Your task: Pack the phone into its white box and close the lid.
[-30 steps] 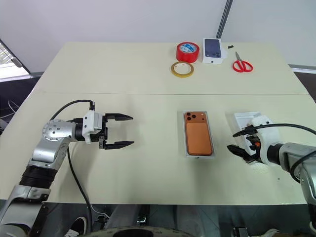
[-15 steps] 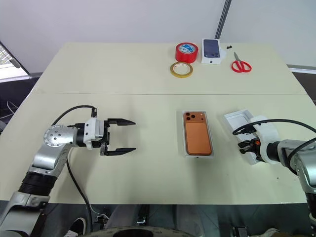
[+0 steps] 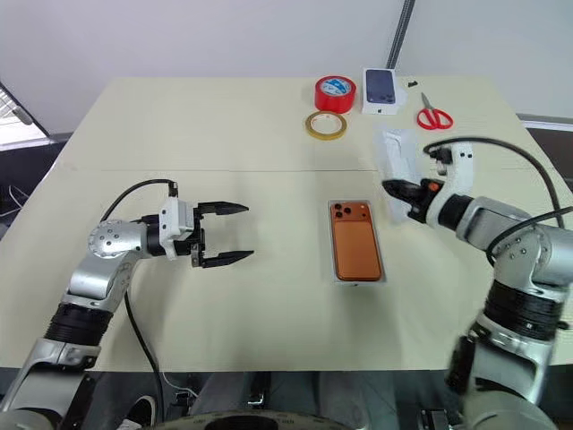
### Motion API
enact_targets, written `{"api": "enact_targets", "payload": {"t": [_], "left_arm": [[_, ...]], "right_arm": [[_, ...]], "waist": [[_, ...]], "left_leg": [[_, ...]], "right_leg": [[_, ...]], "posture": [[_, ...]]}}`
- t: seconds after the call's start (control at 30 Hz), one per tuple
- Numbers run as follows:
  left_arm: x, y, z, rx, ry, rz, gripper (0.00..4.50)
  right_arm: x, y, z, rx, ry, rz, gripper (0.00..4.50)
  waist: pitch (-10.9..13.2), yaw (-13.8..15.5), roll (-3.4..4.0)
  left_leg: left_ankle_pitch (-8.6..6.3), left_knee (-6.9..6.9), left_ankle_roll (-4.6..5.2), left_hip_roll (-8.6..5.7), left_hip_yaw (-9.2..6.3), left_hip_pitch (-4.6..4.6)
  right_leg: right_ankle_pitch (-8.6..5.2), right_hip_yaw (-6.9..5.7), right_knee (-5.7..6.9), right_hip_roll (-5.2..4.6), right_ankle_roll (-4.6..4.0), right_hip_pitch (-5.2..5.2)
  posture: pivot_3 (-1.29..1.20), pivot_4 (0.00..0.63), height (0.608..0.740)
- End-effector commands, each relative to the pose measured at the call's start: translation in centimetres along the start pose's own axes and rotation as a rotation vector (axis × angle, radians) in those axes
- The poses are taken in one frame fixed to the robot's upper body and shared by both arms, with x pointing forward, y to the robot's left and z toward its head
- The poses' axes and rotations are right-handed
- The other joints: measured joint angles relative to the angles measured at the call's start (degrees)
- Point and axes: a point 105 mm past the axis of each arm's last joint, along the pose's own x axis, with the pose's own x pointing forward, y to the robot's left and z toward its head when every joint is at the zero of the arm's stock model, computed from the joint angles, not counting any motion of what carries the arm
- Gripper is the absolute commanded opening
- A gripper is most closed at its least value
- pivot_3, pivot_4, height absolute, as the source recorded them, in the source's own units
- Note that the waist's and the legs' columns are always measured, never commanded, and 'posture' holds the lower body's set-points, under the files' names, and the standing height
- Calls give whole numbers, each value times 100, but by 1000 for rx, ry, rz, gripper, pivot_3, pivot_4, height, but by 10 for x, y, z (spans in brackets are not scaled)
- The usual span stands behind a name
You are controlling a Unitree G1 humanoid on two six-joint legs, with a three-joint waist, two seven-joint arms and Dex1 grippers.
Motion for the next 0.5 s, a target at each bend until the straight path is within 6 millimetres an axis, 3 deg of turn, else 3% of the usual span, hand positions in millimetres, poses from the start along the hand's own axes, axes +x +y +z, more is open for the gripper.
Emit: {"api": "enact_targets", "payload": {"t": [0.03,0.27,0.4,0.5], "left_arm": [[5,6,16,-2,-59,42,4421],[14,-2,20,-53,-82,50,4421],[22,-9,21,-83,-92,39,4421],[26,-14,22,-95,-99,31,4421]], "right_arm": [[2,35,-7,104,-27,190,54],[-5,89,-53,234,29,499,54],[-22,95,-91,271,162,487,54],[-30,96,-100,334,212,460,54]], "waist": [[0,-3,0],[1,-28,5],[1,-16,7],[0,-50,8]], "left_leg": [[0,0,0,-1,0,-3],[1,1,-1,-2,0,-8],[1,0,0,-2,2,-6],[0,3,2,-2,4,-8]], "right_leg": [[0,0,1,-1,0,-3],[0,0,11,-1,0,-13],[0,1,13,-2,0,-12],[0,2,5,-2,0,-9]], "posture": [[0,150,740],[0,150,740],[0,150,740],[0,150,740]]}}
